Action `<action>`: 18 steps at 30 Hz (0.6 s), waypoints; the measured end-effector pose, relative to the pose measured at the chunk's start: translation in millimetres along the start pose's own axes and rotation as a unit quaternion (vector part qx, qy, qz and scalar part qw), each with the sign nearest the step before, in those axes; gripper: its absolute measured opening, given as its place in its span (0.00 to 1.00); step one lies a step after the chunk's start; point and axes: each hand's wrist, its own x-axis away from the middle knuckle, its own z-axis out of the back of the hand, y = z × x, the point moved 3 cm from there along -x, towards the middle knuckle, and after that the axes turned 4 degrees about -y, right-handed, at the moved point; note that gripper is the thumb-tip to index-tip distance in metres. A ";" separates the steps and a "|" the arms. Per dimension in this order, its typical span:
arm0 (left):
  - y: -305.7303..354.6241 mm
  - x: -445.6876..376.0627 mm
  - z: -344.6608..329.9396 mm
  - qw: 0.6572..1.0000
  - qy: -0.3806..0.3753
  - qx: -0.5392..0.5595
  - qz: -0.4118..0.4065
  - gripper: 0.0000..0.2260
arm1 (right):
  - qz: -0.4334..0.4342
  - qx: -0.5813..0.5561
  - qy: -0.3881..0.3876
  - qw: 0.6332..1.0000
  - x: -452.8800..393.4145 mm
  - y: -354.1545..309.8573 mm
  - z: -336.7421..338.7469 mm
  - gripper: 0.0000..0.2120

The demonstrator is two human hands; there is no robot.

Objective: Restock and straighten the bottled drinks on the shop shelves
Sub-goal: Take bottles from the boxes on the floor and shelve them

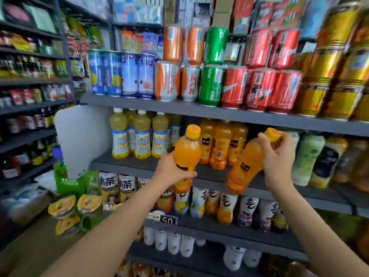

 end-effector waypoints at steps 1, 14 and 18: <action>3.4 -11.0 -8.5 1.000 0.009 0.003 0.001 0.24 | 0.006 0.014 0.003 1.000 -7.9 8.2 -2.1 0.15; 3.1 -100.8 -74.0 0.995 0.021 0.044 0.092 0.28 | 0.005 0.046 -0.039 0.998 -63.6 68.9 -59.5 0.18; 7.1 -111.9 -74.0 0.994 -0.001 0.030 0.102 0.27 | -0.022 0.028 -0.086 0.996 -61.1 86.5 -66.8 0.29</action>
